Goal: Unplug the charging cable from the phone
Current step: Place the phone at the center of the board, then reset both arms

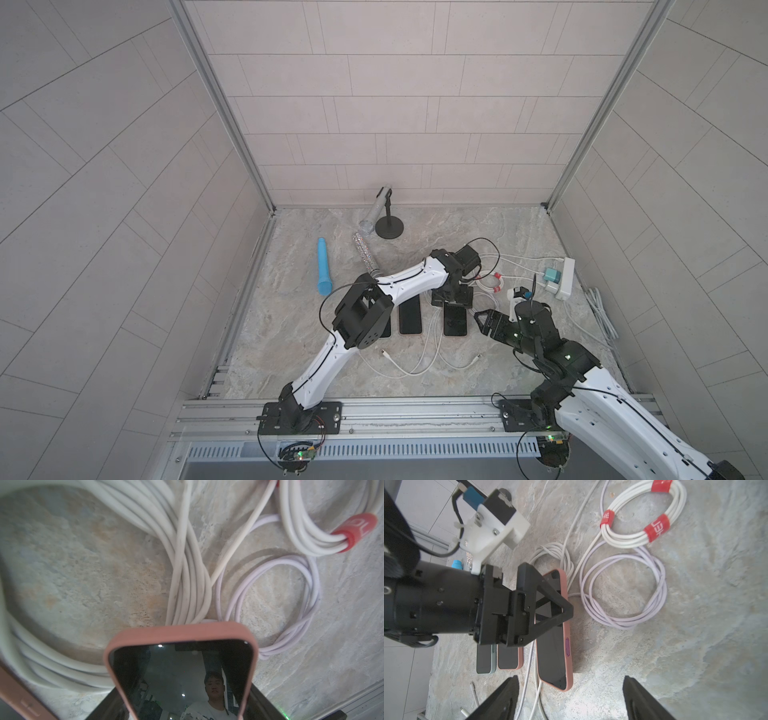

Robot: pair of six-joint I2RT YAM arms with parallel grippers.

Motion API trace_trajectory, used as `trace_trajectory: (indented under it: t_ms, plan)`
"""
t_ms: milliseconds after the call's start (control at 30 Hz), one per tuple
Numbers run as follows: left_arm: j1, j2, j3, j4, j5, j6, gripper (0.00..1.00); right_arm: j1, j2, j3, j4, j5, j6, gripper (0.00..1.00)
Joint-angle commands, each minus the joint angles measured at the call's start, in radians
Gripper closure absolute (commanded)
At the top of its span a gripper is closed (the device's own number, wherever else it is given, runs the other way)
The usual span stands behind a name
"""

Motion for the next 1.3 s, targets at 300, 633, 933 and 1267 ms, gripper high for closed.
trace_trajectory:
  t_ms: [300, 633, 933, 1267]
  plan:
    - [-0.002, -0.050, -0.040, -0.001, -0.020, 0.047, 0.00, -0.133, 0.029, 0.112, -0.052, -0.011, -0.150, 0.00]
    - [0.010, -0.240, -0.100, 0.027, -0.080, 0.080, 0.00, -0.223, 0.042, 0.187, -0.051, 0.055, -0.262, 0.00]
    - [0.088, -0.598, -0.373, 0.177, -0.230, 0.122, 0.00, -0.251, 0.032, 0.160, 0.116, 0.248, -0.405, 0.00]
    - [0.273, -1.015, -0.815, 0.468, -0.520, 0.250, 0.00, -0.355, 0.158, 0.042, 0.426, 0.340, -0.485, 0.00]
